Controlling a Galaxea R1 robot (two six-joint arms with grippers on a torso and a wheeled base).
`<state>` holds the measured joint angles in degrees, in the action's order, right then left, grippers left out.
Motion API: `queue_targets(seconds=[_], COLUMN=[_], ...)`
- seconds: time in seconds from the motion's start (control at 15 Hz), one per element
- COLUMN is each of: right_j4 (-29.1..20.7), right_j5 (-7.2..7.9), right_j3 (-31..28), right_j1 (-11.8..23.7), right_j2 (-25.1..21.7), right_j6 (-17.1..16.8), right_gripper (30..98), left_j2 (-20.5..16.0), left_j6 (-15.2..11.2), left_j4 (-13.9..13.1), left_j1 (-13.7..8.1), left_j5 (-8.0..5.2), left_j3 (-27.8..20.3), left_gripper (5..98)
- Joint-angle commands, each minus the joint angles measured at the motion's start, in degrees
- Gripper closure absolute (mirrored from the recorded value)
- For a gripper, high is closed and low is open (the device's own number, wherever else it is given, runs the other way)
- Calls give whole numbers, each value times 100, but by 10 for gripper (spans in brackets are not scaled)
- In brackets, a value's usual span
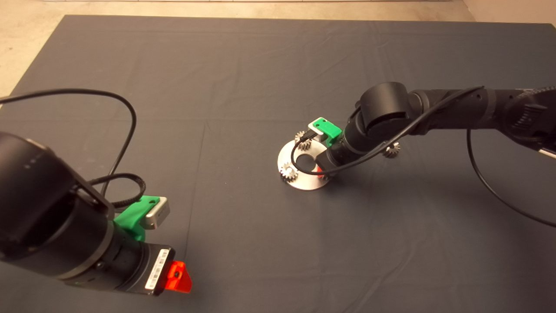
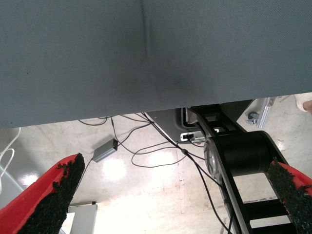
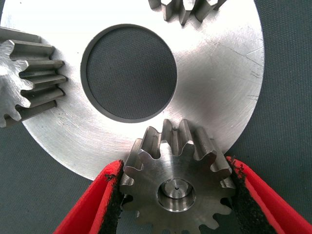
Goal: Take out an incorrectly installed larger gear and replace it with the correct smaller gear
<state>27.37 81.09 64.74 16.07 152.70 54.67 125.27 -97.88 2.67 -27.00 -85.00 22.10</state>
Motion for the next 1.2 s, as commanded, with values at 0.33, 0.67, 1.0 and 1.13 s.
queue_targets(seconds=[0.33, 0.67, 1.0, 1.13], right_j4=[133, 128, 128, 120], right_j5=[-6, -6, -6, 0], right_j3=[-51, -69, -230, -297], right_j1=[107, 116, 160, 186], right_j2=[19, 18, 11, 11], right_j6=[-18, -18, -8, 8], right_gripper=[774, 784, 784, 784], left_j2=[-15, -15, -15, -15], left_j6=[-21, -21, -21, -21], left_j4=[-47, -47, -45, -44], left_j1=[-51, -51, -51, -51], left_j5=[-16, -16, -16, -16], left_j3=[-81, -77, -76, -76], left_gripper=[61, 61, 61, 61])
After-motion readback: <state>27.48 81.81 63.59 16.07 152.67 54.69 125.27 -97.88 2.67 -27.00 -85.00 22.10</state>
